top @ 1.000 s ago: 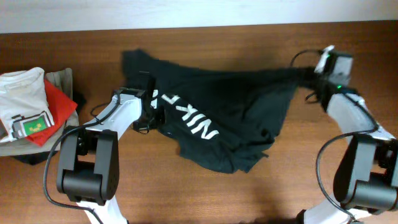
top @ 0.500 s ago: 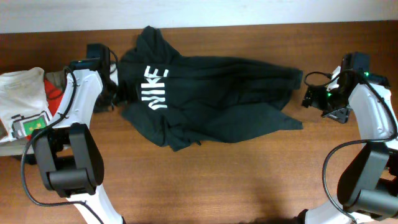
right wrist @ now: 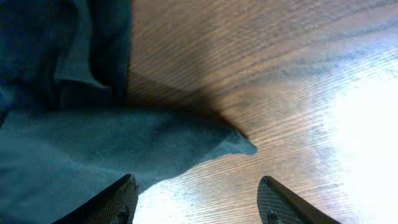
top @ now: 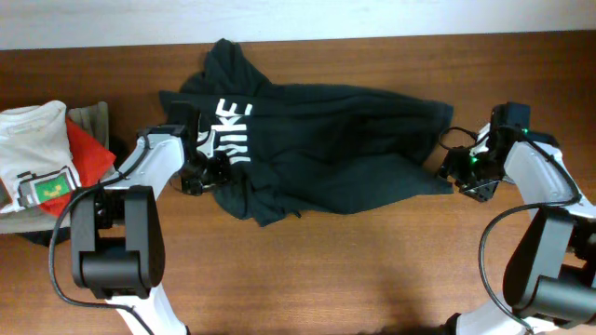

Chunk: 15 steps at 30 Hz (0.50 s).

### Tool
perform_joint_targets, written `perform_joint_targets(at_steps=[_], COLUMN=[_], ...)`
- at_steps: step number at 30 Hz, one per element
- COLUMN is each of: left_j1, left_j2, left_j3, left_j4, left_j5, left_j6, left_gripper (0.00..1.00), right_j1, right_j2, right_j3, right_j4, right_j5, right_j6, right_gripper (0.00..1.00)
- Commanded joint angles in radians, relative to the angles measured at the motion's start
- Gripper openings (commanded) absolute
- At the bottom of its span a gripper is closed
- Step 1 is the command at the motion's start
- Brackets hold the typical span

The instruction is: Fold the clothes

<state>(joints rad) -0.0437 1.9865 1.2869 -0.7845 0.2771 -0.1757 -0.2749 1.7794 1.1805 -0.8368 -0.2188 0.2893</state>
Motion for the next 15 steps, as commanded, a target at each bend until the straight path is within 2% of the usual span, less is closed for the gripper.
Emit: perform_joint_targets(at_steps=[1,2,3,5,9,10,13,15], left_j1=[0.014,0.029,0.049,0.085,0.194,0.220,0.308,0.381], left_j2=[0.033,0.033,0.033,0.033,0.033,0.033,0.033,0.033], left_j3=[-0.027,-0.027,-0.027,-0.026,-0.014,-0.013,0.005,0.038], left_j4=[0.000,0.000,-0.001,-0.017,-0.070,-0.070,-0.088,-0.130], left_j5=[-0.073,-0.084,-0.084,-0.084,-0.084,-0.084,-0.092,-0.190], left_j6=[0.005,0.006,0.005,0.006,0.006,0.006,0.014,0.021], left_gripper=[0.11,0.03,0.01,0.01,0.01,0.00,0.00,0.01], right_j1=[0.021,0.020,0.021,0.021,0.020,0.020,0.014,-0.016], right_j2=[0.002,0.016,0.043,0.080,0.116,0.119,0.120,0.119], right_j3=[-0.005,-0.005,-0.005,-0.005,-0.005,-0.005,-0.004,-0.004], right_j4=[0.001,0.007,0.018,0.034,0.073,0.079,0.101,0.101], right_j5=[0.125,0.129,0.122,0.122,0.127,0.127,0.126,0.118], right_j6=[0.100,0.113,0.113,0.117,0.116,0.116,0.116,0.116], right_gripper=[0.65,0.64,0.64,0.62,0.12,0.04,0.04,0.04])
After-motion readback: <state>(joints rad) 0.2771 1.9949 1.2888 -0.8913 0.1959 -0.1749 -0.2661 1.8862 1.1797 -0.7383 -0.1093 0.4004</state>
